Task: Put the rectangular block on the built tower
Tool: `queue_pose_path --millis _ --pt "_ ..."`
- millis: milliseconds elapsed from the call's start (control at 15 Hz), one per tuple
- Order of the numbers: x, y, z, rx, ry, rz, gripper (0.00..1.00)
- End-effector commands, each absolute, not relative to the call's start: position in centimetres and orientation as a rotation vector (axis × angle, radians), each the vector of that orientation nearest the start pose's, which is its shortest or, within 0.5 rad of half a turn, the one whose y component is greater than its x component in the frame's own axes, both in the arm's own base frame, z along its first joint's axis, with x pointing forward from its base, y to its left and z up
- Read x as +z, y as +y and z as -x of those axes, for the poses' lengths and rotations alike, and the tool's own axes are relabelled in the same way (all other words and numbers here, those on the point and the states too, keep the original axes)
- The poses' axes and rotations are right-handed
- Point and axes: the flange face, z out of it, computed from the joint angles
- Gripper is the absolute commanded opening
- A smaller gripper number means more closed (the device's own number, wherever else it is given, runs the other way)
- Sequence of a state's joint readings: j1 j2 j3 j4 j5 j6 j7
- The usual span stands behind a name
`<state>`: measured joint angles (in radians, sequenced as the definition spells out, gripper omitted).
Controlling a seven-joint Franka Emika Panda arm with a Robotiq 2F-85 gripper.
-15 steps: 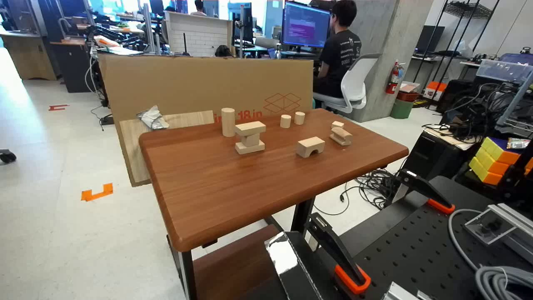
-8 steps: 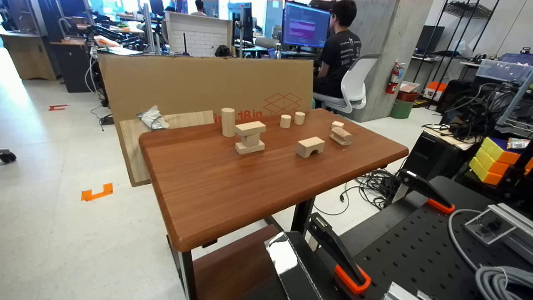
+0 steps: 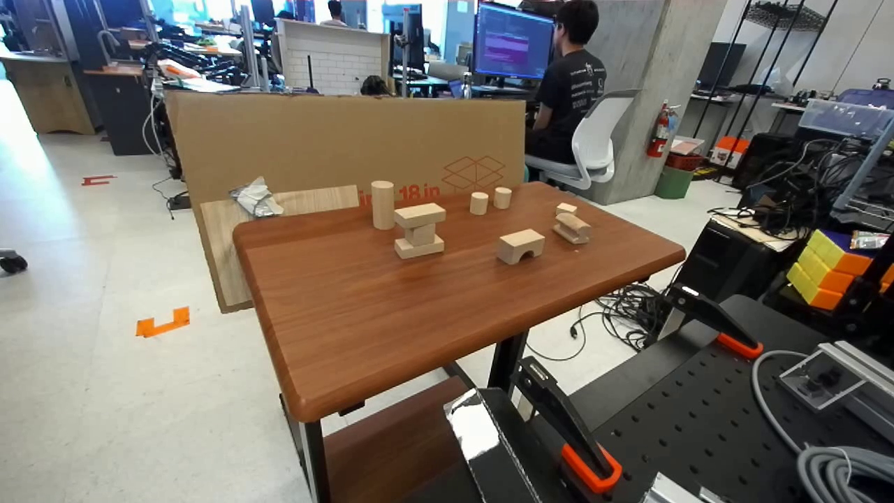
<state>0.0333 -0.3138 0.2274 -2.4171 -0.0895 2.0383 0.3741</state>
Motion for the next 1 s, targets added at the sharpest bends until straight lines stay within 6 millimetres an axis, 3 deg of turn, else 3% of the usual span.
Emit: queue_pose_path --millis 0,400,933 --pt "40.2 8.2 -45.5 0.071 0.005 3.269 1.0" --pt "35.2 5.9 -48.8 0.086 -0.072 3.216 1.0" --pt "29.6 3.4 -50.6 0.06 -0.041 3.195 1.0"
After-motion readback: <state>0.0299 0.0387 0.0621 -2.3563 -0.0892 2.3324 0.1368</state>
